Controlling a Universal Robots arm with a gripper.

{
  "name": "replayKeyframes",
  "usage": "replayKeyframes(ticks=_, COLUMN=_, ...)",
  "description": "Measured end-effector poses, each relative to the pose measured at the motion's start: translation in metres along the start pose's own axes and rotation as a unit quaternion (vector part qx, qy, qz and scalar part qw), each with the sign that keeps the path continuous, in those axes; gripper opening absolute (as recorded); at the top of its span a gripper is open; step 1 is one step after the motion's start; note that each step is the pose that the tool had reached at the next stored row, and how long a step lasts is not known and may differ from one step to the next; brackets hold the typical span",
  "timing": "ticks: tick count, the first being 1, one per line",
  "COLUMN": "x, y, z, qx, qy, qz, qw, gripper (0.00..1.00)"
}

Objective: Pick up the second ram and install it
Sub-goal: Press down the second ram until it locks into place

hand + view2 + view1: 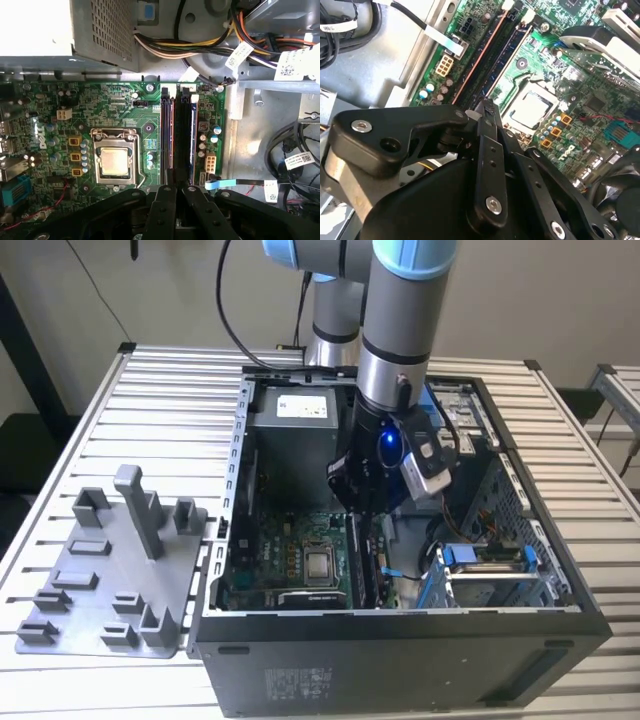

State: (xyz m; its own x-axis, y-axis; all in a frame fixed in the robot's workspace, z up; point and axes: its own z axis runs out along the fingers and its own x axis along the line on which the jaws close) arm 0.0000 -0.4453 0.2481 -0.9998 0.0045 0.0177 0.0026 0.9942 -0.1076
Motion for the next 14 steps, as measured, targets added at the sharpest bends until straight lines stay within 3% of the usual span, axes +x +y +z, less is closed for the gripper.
replayKeyframes(ticks=4, x=0.0, y=0.0, z=-0.0001, qx=0.0006, qy=-0.0032, qz=-0.029, qw=0.9996, gripper=0.11)
replayKeyframes(ticks=7, x=0.0, y=0.0, z=0.0, qx=0.0011, qy=-0.0061, qz=-0.057, qw=0.9984, gripper=0.11)
replayKeyframes(ticks=11, x=0.0, y=0.0001, z=0.0, qx=0.0016, qy=-0.01, qz=-0.092, qw=0.9957, gripper=0.11)
replayKeyframes(ticks=14, x=0.0, y=0.0, z=0.0, qx=0.0021, qy=-0.0129, qz=-0.119, qw=0.9928, gripper=0.11)
